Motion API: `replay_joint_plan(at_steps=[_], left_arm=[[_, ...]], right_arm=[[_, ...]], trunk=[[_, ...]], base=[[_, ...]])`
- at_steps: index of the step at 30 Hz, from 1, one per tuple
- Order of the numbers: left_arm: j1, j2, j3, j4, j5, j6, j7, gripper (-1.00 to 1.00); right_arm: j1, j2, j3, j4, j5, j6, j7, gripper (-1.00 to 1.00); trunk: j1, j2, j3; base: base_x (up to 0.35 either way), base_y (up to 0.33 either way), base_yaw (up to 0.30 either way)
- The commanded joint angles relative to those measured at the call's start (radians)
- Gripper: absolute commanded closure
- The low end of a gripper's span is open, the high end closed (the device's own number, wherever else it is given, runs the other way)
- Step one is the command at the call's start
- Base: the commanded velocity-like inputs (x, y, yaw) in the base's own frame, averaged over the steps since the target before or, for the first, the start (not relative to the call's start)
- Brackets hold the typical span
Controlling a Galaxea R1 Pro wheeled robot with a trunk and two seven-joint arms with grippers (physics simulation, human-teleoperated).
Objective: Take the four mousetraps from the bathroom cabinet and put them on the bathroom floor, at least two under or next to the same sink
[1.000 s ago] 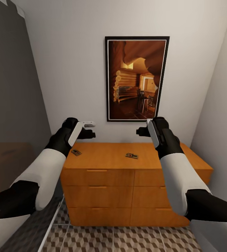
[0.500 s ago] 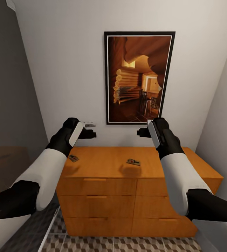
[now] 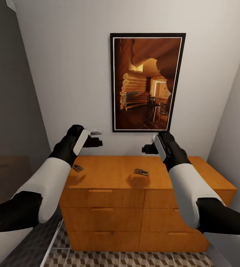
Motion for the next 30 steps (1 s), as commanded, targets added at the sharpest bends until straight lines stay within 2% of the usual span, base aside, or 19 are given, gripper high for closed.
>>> replay_joint_plan(at_steps=[1,15,30], left_arm=[[-0.001,0.000,-0.002,0.000,0.011,0.003,0.010,-1.00],[-0.001,-0.001,-0.001,0.002,0.012,0.004,0.009,-1.00],[-0.001,-0.002,-0.002,0.003,0.019,0.004,0.009,-1.00]], right_arm=[[-0.001,0.001,-0.004,0.011,-0.010,0.003,0.000,-1.00],[-0.001,-0.001,-0.002,0.071,-0.057,0.003,0.044,-1.00],[-0.001,-0.003,-0.001,0.075,-0.066,0.003,0.047,-1.00]], trunk=[[0.000,-0.001,-0.001],[0.000,-0.001,-0.001],[0.000,-0.001,-0.001]], base=[[0.003,0.000,0.000],[0.001,0.000,0.000],[0.000,0.000,0.000]])
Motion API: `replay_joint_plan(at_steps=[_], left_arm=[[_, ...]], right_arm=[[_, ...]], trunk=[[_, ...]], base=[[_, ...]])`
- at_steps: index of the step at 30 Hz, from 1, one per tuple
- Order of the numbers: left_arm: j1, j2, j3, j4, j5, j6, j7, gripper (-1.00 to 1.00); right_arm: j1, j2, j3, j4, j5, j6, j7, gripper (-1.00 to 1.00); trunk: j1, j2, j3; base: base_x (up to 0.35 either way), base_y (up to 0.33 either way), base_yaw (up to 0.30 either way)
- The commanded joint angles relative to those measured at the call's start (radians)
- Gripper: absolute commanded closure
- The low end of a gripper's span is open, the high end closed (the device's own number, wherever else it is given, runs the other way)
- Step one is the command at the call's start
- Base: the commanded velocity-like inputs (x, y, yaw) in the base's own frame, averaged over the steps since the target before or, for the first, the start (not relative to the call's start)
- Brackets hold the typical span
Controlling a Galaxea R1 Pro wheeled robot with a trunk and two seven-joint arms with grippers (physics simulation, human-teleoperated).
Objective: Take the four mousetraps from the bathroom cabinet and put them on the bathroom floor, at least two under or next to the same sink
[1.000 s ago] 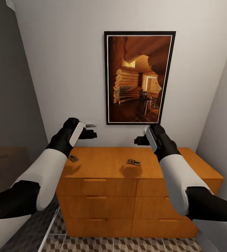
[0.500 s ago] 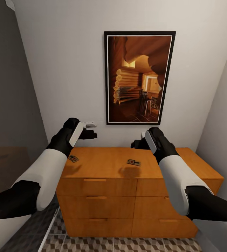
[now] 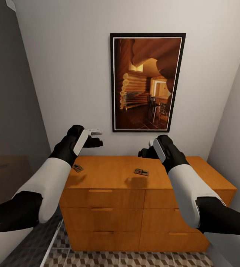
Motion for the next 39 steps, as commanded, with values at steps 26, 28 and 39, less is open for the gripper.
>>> replay_joint_plan(at_steps=[26,28,39], left_arm=[[-0.001,-0.005,-0.003,-0.002,0.010,0.003,0.010,-1.00],[-0.001,-0.005,-0.003,-0.002,0.010,0.003,0.010,-1.00],[-0.001,-0.005,-0.002,-0.002,0.010,0.003,0.010,-1.00]], right_arm=[[-0.001,-0.010,-0.002,-0.011,-0.001,0.003,-0.014,-1.00],[-0.001,-0.010,0.001,-0.011,0.001,0.003,-0.016,-1.00],[-0.001,-0.008,0.046,-0.013,0.005,0.003,-0.020,-1.00]], trunk=[[0.000,-0.001,-0.001],[0.000,-0.001,-0.001],[0.000,-0.001,-0.001]], base=[[0.066,0.000,0.000],[0.006,0.000,0.000],[0.002,0.000,0.021]])
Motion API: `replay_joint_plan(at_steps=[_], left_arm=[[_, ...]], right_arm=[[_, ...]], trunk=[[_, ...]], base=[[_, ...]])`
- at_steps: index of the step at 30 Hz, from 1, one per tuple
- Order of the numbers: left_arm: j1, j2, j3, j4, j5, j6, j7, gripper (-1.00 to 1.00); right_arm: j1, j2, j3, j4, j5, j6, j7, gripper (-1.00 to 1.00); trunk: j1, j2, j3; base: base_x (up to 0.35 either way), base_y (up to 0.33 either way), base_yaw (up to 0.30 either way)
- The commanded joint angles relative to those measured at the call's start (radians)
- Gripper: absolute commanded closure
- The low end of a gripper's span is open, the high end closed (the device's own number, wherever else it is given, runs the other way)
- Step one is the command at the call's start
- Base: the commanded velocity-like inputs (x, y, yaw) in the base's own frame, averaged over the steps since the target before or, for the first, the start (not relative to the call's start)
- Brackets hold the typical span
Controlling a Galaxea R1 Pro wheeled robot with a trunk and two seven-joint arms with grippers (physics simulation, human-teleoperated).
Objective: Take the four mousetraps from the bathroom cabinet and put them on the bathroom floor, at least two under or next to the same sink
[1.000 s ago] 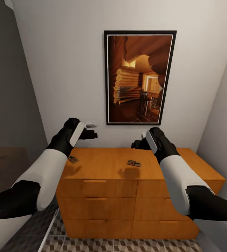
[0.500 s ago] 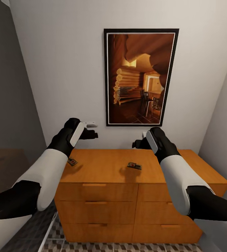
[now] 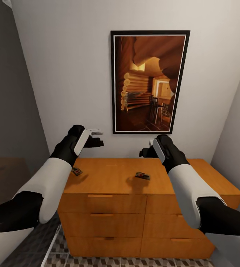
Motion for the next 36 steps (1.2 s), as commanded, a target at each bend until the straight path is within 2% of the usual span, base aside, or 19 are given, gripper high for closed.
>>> replay_joint_plan(at_steps=[1,20,36], left_arm=[[-0.001,0.000,-0.003,-0.001,0.010,0.003,0.010,-1.00],[-0.001,-0.001,-0.003,0.000,0.010,0.003,0.010,-1.00],[-0.001,-0.001,-0.002,0.001,0.012,0.003,0.010,-1.00]], right_arm=[[-0.001,0.000,0.003,-0.001,-0.010,0.003,-0.009,-1.00],[-0.001,0.000,0.018,0.003,-0.011,0.003,-0.009,-1.00],[-0.001,0.000,0.018,0.004,-0.011,0.003,-0.009,-1.00]], trunk=[[0.000,-0.001,-0.001],[0.000,-0.001,0.011],[0.000,-0.001,0.013]], base=[[0.001,0.000,0.125],[-0.003,-0.011,0.242],[-0.083,-0.218,0.053]])
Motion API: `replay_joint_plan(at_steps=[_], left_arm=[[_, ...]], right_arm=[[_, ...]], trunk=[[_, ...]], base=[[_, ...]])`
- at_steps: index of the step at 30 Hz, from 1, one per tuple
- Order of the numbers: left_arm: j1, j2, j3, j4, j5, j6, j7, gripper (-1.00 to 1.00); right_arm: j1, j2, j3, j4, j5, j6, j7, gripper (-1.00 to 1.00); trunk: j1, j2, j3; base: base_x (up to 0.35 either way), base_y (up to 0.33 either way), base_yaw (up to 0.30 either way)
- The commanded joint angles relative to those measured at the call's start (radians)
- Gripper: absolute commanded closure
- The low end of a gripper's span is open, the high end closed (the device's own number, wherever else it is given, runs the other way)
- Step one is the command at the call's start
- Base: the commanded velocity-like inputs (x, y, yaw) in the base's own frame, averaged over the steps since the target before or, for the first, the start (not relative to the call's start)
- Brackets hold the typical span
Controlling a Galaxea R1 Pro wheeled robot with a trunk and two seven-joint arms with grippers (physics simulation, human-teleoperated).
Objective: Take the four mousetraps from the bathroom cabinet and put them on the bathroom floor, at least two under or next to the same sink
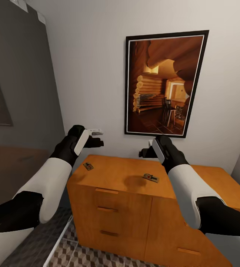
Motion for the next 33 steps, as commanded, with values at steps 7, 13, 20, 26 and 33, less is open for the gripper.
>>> replay_joint_plan(at_steps=[7,13,20,26,33], left_arm=[[-0.001,0.000,-0.002,0.000,0.011,0.002,0.010,-1.00],[-0.001,0.000,-0.002,0.000,0.011,0.002,0.010,-1.00],[-0.001,0.000,-0.001,0.000,0.010,0.002,0.010,-1.00],[-0.001,0.001,-0.001,0.001,0.009,0.001,0.010,-1.00],[-0.001,0.000,-0.001,0.001,0.010,0.001,0.010,-1.00]], right_arm=[[-0.001,-0.001,0.001,-0.001,-0.010,0.003,-0.009,-1.00],[-0.001,-0.001,0.001,-0.001,-0.009,0.003,-0.009,-1.00],[-0.001,-0.001,0.001,0.003,-0.009,0.003,-0.011,-1.00],[-0.001,-0.001,0.001,0.007,-0.010,0.003,-0.011,-1.00],[-0.001,-0.001,0.001,0.008,-0.010,0.003,-0.011,-1.00]], trunk=[[0.000,-0.001,-0.001],[0.000,-0.001,-0.001],[0.000,-0.001,-0.001],[0.000,-0.001,-0.001],[0.000,-0.001,-0.001]], base=[[-0.100,-0.261,0.004],[-0.101,-0.264,0.001],[-0.097,-0.261,0.001],[-0.039,-0.128,0.101],[-0.011,-0.035,0.236]])
